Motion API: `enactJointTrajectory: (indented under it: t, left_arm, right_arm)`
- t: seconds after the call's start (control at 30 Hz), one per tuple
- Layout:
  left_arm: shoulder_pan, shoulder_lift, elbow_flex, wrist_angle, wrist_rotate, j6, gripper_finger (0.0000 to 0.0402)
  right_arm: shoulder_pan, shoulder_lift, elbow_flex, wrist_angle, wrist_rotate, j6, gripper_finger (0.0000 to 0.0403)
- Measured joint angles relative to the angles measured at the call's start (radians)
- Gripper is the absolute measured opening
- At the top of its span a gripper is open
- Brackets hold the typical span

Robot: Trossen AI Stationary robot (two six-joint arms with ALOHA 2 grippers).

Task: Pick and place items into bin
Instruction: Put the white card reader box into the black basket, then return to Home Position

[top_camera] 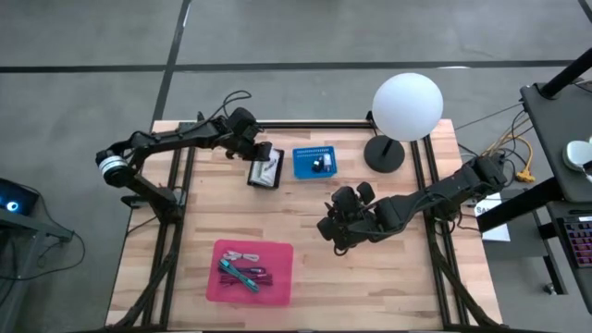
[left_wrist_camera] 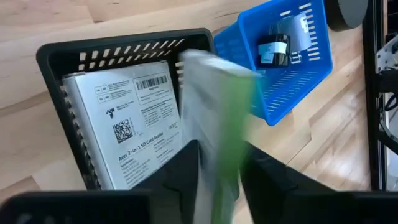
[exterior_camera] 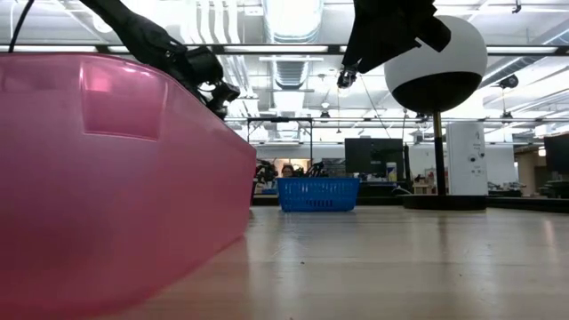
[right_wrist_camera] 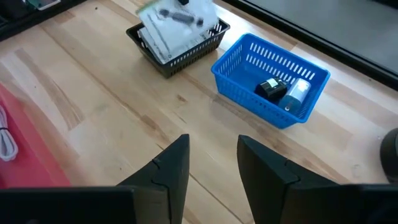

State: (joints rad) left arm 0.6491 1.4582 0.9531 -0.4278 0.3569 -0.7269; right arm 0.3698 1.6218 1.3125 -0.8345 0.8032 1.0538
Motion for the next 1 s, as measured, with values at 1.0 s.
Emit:
enactJointTrajectory:
  t: [1.0]
  left_arm:
    - [-0.236, -0.414, -0.013, 0.461, -0.053, 0.524, 0.0187]
  right_arm:
    - [-0.031, -0.078, -0.009, 0.280, -0.217, -0.483, 0.0100]
